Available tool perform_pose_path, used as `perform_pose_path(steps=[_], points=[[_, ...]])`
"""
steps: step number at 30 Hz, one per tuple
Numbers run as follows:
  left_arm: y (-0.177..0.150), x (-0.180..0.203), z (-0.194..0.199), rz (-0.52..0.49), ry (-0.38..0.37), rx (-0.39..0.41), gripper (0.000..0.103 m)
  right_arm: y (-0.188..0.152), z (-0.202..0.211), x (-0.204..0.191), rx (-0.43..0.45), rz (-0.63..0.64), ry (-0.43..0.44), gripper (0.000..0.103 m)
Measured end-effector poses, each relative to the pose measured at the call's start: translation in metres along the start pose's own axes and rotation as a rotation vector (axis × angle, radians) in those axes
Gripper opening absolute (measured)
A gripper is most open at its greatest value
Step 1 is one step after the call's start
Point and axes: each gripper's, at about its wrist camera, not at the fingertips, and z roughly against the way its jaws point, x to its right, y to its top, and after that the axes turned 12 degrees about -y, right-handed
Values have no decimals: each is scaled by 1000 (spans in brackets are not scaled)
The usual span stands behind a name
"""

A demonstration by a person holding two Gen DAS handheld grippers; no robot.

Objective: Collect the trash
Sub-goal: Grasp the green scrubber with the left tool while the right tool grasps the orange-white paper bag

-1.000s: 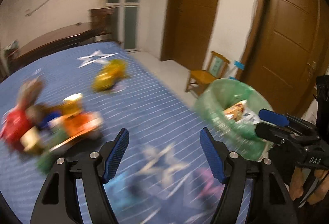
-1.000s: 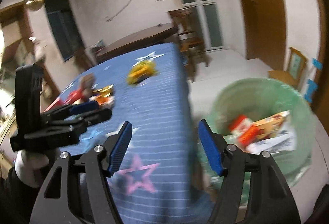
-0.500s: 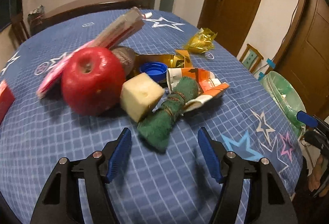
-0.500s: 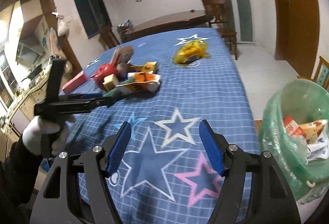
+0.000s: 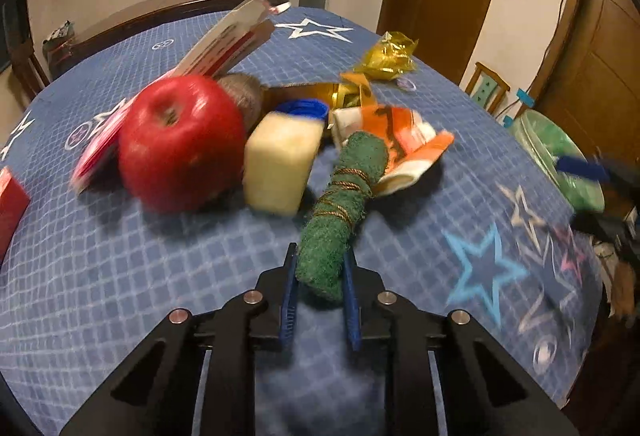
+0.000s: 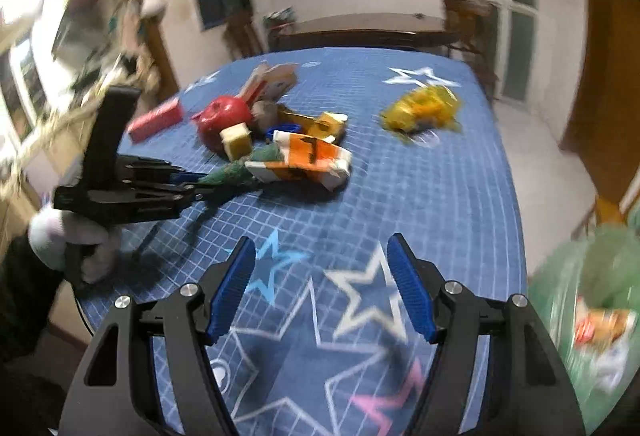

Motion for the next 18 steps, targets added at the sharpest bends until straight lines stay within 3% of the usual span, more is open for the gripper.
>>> perform_pose_path(steps=[3, 8, 14, 18], points=[[-14, -10, 15, 11, -1, 0, 22, 16, -13, -9, 5, 127, -11, 63], [-19, -13, 27, -6, -17, 13, 24, 34, -44, -27, -2, 347, -46, 50], [-8, -5, 31, -40, -22, 50, 52, 48, -75, -47, -30, 505, -33, 49], [6, 1, 9, -65, -26, 12, 54, 49, -96, -57, -65, 558, -33, 46]])
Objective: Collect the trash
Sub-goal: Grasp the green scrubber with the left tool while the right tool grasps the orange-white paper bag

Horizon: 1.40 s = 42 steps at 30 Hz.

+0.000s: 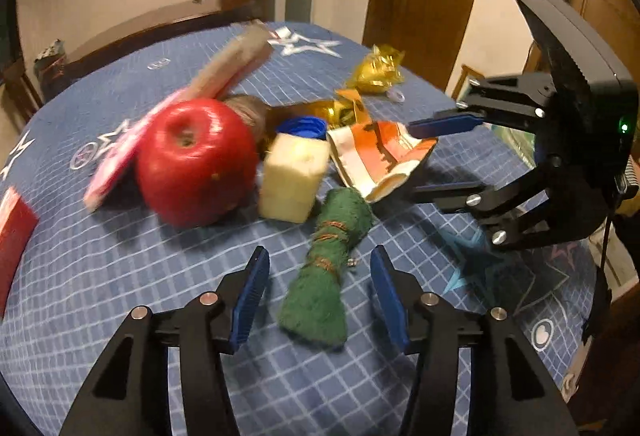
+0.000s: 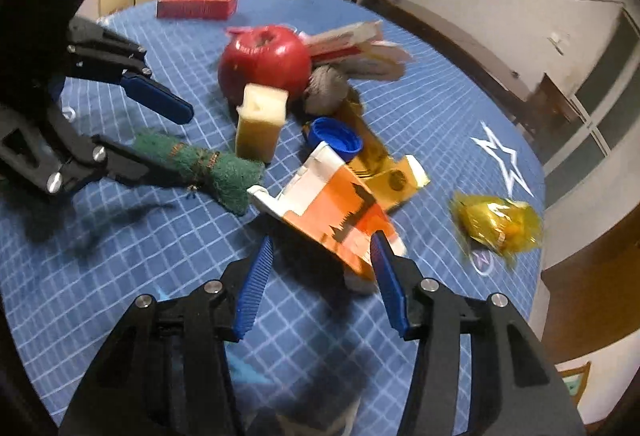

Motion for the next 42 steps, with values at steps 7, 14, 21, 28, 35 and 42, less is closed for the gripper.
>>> perform_pose_path(steps=[7, 14, 21, 28, 35, 42], points=[[9, 1, -20, 1, 4, -35, 36, 4, -9, -6, -3, -1, 3, 28], [1, 7, -19, 9, 40, 1, 18, -2, 1, -17, 27, -62, -70, 21], [-18, 15, 14, 49, 77, 124, 18, -15, 40, -17, 83, -348, -63, 5], [-34, 40, 70, 69, 194, 319, 18, -28, 97, -34, 183, -608, -109, 5], [-46, 72, 108, 57, 297, 450, 18, -28, 144, -48, 288, -672, -215, 5], [-47, 99, 123, 33, 272, 485, 18, -31, 160, -47, 307, -683, -252, 5]])
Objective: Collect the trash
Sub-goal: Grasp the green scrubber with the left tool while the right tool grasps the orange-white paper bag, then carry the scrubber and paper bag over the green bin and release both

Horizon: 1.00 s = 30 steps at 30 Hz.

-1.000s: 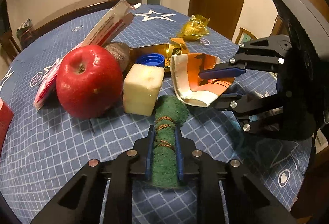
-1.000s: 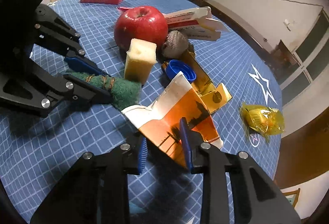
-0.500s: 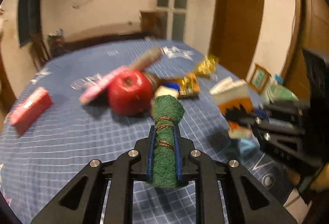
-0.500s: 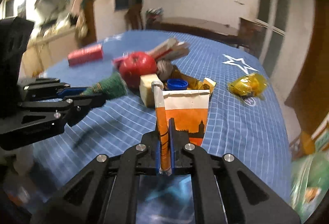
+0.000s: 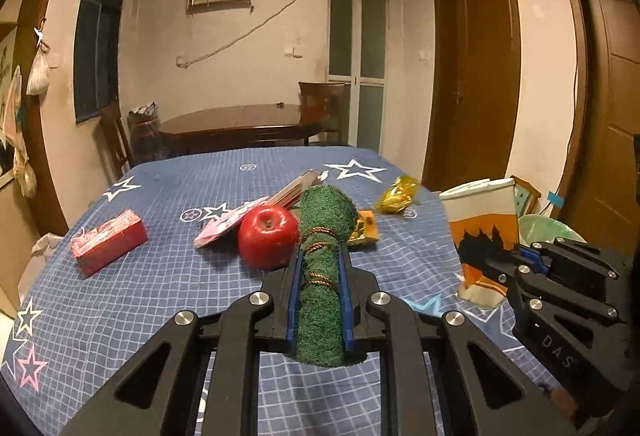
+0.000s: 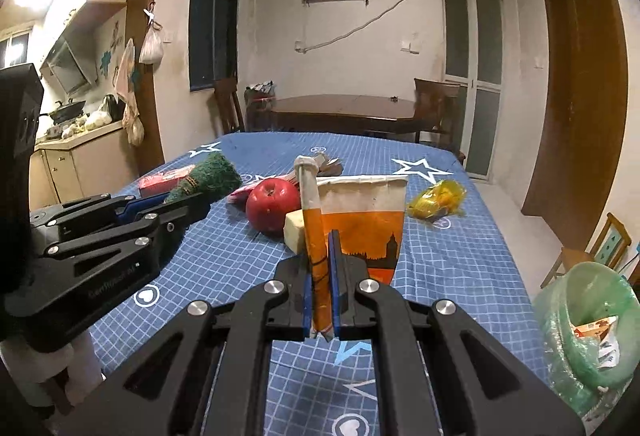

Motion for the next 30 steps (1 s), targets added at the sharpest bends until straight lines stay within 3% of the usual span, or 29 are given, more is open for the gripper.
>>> perform_pose_path(steps=[18, 30], points=[[32, 54, -14, -53, -77, 39, 18, 11, 22, 64, 59, -45, -120, 5], [64, 141, -65, -130, -236, 46, 18, 21, 37, 149, 63, -78, -281, 5]])
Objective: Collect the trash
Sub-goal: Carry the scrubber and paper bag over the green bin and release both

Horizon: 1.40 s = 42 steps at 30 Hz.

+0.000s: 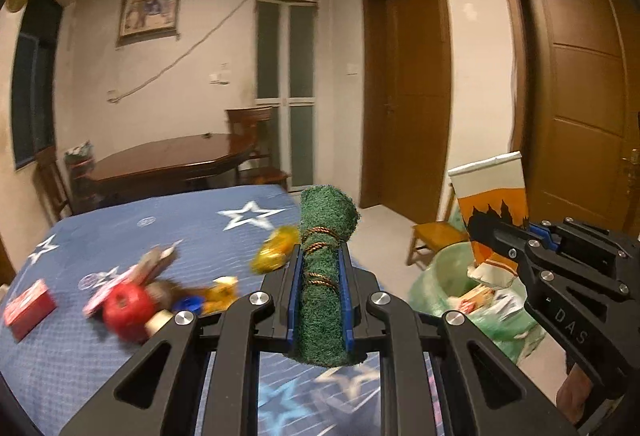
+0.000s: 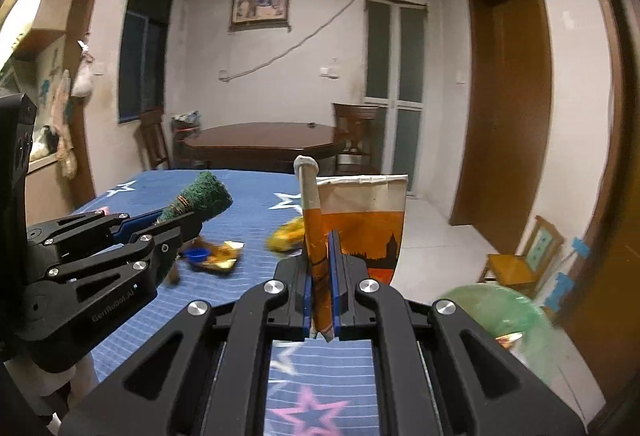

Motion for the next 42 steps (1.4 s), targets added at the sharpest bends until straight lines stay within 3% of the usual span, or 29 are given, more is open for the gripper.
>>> perform_pose_path(steps=[12, 22, 31, 42], points=[[37, 88, -103, -56, -221, -81, 18, 2, -30, 98, -126, -56, -146, 5], [27, 124, -205, -20, -368, -286, 18, -31, -85, 164, -352, -162, -109, 5], [-10, 143, -271, 0, -396, -429, 18, -68, -120, 186, -502, -232, -68, 5], [-32, 135, -300, 2, -394, -453, 18, -77, -129, 194, -534, -243, -69, 5]])
